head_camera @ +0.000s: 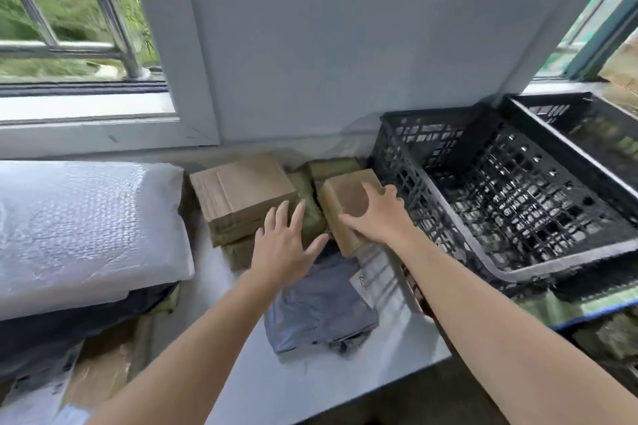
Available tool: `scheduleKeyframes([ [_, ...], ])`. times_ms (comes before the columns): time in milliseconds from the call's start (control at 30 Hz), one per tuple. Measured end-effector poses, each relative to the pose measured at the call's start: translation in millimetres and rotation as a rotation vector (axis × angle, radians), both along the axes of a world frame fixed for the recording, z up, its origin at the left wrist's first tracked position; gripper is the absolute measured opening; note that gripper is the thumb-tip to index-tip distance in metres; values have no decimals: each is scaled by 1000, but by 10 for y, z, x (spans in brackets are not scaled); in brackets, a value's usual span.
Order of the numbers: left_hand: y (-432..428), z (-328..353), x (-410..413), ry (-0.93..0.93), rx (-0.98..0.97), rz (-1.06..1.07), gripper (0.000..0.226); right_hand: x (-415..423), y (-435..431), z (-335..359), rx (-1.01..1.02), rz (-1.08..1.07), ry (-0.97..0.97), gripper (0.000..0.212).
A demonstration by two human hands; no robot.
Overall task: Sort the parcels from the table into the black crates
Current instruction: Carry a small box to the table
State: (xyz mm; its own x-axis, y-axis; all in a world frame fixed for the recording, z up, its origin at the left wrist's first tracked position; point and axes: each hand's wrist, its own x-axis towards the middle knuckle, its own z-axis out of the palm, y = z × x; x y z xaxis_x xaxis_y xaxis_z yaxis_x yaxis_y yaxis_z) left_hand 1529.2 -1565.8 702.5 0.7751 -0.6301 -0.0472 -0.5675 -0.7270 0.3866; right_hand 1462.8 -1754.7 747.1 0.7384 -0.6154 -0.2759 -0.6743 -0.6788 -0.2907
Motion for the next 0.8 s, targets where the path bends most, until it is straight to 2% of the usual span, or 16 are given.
scheduleKeyframes([
  [167, -308, -87, 155, 195, -150, 12, 81, 245, -220, -145, 131, -16, -42, 95],
  [300, -575, -84, 179, 178, -190, 16, 79, 363, -413, -207, 197, -29, -52, 96],
  [500, -790, -38, 79, 175, -195, 100, 76, 629, -589, -219, 75, 30, -60, 96],
  [633, -860, -24, 23, 181, -188, 187, 76, 760, -690, -251, 139, 61, -67, 95],
  [800, -888, -51, -113, 145, -181, 275, 75, 874, -727, -279, 1, 71, -11, 88],
])
